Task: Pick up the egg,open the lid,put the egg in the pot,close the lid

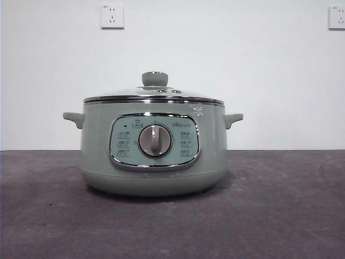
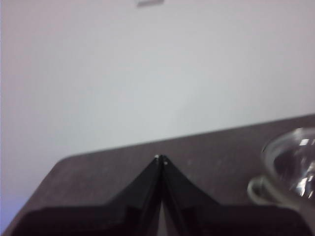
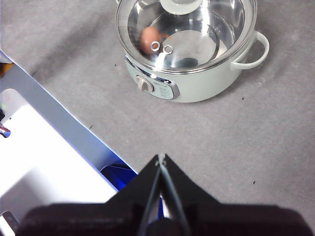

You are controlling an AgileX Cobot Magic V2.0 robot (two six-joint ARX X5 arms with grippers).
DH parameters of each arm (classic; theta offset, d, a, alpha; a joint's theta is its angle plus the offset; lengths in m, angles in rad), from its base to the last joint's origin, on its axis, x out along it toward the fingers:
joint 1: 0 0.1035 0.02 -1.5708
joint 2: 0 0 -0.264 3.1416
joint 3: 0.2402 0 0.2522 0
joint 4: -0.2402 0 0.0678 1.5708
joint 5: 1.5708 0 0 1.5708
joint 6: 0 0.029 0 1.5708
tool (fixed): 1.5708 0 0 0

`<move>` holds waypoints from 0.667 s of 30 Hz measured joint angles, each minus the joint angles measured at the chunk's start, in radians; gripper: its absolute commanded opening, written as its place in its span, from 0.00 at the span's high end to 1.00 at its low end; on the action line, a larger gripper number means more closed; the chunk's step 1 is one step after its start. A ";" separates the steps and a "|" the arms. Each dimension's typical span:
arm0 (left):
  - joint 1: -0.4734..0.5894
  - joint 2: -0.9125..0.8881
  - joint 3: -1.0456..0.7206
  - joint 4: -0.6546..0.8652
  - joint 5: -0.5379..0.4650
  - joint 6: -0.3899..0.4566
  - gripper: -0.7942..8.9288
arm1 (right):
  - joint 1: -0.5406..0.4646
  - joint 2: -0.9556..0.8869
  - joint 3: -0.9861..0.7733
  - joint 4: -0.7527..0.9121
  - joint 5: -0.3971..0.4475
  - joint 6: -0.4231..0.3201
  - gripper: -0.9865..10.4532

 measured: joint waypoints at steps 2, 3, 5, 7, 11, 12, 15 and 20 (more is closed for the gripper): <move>0.012 -0.052 -0.061 0.000 -0.008 -0.001 0.92 | 0.000 0.000 0.000 0.000 0.000 0.000 0.91; 0.016 -0.074 -0.087 0.001 -0.010 -0.002 0.92 | 0.000 0.000 0.000 0.000 0.000 0.000 0.91; 0.023 -0.118 -0.145 0.002 -0.013 -0.010 0.92 | 0.000 0.000 0.000 0.000 0.000 0.000 0.91; 0.028 -0.151 -0.196 0.001 -0.014 -0.018 0.92 | 0.000 0.000 0.000 0.000 0.000 0.000 0.91; 0.029 -0.197 -0.274 -0.011 -0.014 -0.024 0.92 | 0.000 0.000 0.000 0.000 0.000 0.000 0.91; 0.029 -0.204 -0.277 -0.034 -0.013 -0.025 0.92 | 0.000 0.000 0.000 0.000 0.000 0.000 0.91; 0.030 -0.223 -0.278 -0.097 -0.014 -0.025 0.92 | 0.000 0.000 0.000 0.000 0.000 0.000 0.91; 0.031 -0.262 -0.278 -0.234 -0.014 -0.035 0.92 | 0.000 0.000 0.000 0.000 0.000 0.000 0.91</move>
